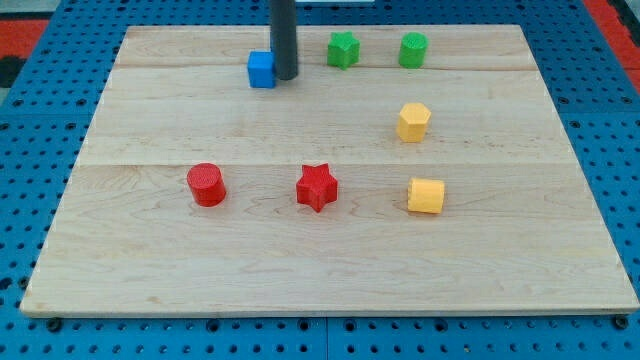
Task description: Move the blue cube vertically above the red circle
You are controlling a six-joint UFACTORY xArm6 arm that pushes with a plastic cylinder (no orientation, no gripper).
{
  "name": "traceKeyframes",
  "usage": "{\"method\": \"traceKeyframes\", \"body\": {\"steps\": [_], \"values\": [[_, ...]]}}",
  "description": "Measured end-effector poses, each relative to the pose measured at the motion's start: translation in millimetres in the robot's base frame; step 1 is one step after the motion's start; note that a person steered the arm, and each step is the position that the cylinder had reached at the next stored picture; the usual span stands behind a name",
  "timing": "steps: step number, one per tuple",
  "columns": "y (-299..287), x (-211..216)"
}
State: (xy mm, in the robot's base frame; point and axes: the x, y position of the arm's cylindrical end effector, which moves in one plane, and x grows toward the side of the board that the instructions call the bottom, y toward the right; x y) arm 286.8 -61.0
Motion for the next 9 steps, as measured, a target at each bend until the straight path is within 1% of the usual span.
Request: {"method": "traceKeyframes", "body": {"steps": [1,2,3,4,5,6,7,8,9], "values": [[-62,43],[-113,71],[-175,23],[-145,-51],[-60,-61],[-43,-32],[-41,6],[-39,26],[-64,-21]]}}
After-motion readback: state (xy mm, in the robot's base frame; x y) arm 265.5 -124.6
